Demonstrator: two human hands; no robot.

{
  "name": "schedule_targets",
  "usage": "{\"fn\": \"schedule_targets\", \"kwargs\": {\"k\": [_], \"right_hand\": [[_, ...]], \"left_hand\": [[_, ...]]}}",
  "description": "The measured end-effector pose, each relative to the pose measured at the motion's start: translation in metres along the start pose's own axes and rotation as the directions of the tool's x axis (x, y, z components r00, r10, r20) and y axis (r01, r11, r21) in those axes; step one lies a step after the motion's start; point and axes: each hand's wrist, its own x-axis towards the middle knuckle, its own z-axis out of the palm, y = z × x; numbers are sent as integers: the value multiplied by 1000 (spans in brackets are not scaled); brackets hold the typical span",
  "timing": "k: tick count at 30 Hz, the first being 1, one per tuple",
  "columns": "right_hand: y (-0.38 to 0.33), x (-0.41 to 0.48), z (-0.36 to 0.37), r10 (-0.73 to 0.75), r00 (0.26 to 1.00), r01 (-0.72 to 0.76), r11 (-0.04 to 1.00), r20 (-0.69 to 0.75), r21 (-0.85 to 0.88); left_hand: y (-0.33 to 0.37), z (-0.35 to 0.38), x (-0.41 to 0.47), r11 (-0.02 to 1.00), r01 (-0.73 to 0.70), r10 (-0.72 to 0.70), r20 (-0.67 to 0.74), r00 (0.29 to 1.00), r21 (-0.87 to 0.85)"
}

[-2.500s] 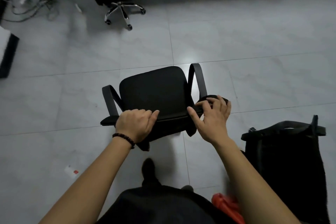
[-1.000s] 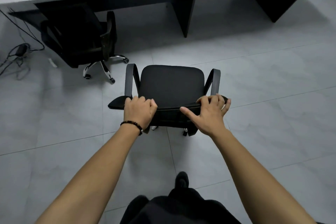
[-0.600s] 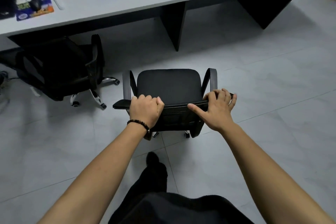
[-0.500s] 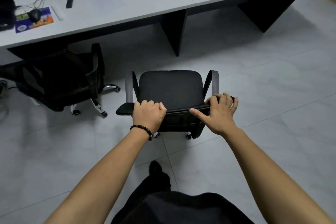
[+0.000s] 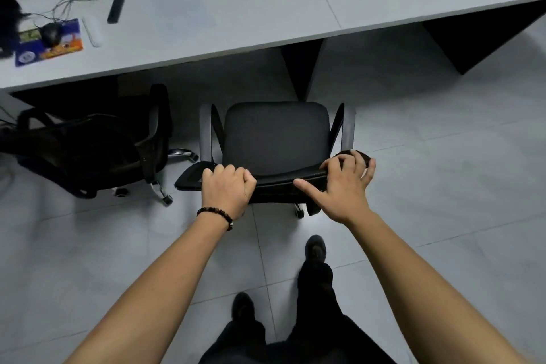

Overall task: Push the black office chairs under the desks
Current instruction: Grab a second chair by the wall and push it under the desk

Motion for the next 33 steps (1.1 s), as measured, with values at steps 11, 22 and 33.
{"fn": "schedule_targets", "kwargs": {"k": [11,22,33], "right_hand": [[32,158,-24,-178,981,178,984,78,5],[48,229,-37,-159,979,160,987,129,5],[13,258,-38,-180,962,201,976,204,-86]], "left_hand": [[36,-7,115,988,149,-154,119,981,48],[47,-10,174,991,109,-122,165,979,80],[29,-6,179,973,225,-232,197,953,58]]}}
